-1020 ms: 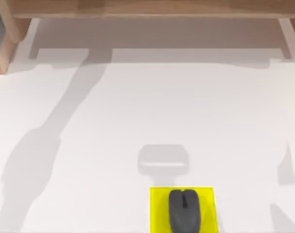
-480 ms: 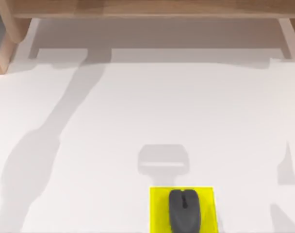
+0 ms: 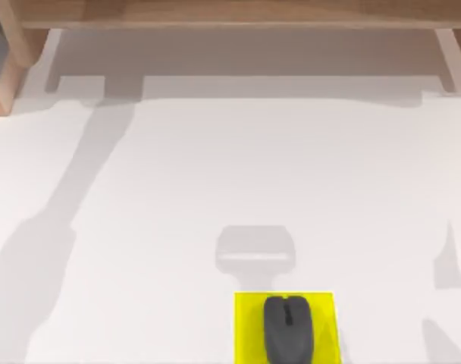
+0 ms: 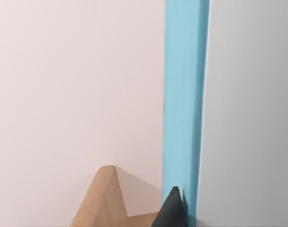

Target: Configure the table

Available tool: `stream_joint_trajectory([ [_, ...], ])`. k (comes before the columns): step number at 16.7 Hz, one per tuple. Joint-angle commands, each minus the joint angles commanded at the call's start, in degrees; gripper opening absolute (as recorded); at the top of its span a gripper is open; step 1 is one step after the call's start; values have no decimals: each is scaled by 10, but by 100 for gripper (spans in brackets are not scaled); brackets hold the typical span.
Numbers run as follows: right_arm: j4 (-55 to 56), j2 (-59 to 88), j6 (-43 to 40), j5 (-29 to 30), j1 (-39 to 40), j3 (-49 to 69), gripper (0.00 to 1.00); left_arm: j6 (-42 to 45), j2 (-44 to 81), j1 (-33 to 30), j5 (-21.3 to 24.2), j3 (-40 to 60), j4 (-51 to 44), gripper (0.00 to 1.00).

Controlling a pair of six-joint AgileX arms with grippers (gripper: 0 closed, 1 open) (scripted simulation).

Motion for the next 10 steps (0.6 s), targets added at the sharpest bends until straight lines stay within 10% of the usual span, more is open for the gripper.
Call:
stream_joint_trajectory([
  [10, 0, 0, 0, 0, 0, 0, 100, 362, -69, 252, 166, -230, 161, 0],
])
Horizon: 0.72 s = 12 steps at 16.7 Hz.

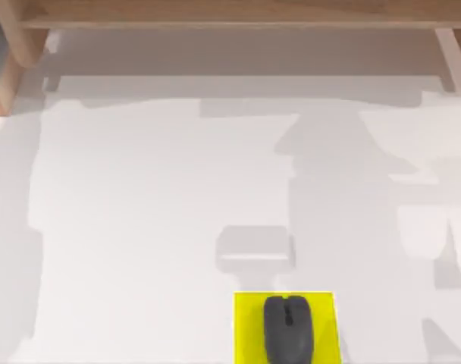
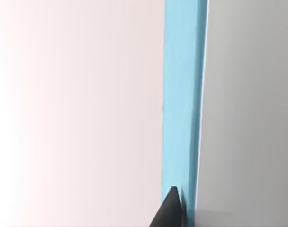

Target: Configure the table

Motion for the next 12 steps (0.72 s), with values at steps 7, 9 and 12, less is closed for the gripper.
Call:
stream_joint_trajectory([
  [7, 0, 0, 0, 0, 0, 0, 100, 266, 2, 205, 179, -243, 93, 0],
  [9, 0, 0, 0, 0, 0, 0, 100, 327, 11, 252, 218, -298, 112, 0],
  [12, 0, 0, 0, 0, 0, 0, 100, 397, 49, 283, 262, -342, 135, 0],
])
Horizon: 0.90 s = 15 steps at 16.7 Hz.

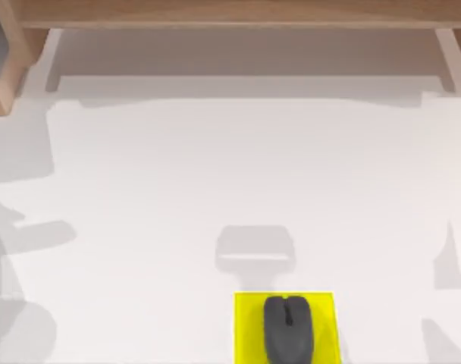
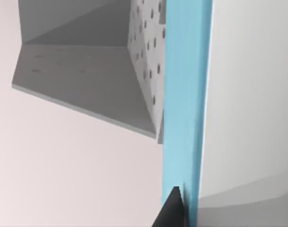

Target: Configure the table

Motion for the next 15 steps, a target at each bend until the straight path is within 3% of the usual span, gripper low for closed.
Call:
stream_joint_trajectory([
  [6, 0, 0, 0, 0, 0, 0, 100, 64, 131, -63, 34, 46, 43, 0],
  [15, 0, 0, 0, 0, 0, 0, 100, 65, 145, -75, 31, 64, 46, 0],
])
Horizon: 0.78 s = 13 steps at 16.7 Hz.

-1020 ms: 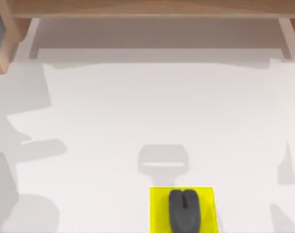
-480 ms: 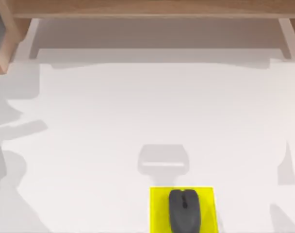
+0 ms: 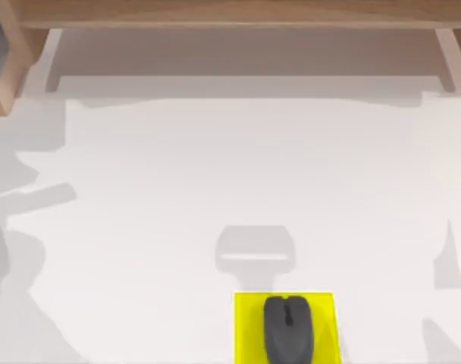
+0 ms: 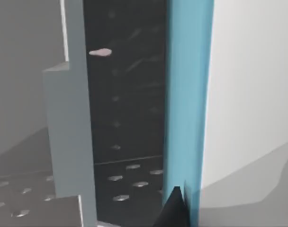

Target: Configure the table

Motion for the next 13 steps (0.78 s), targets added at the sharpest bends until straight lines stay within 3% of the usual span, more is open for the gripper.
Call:
stream_joint_trajectory([
  [10, 0, 0, 0, 0, 0, 0, 100, -6, 50, -22, -18, 57, -7, 0],
  [13, 0, 0, 0, 0, 0, 0, 100, -6, 50, -22, -18, 57, -7, 23],
])
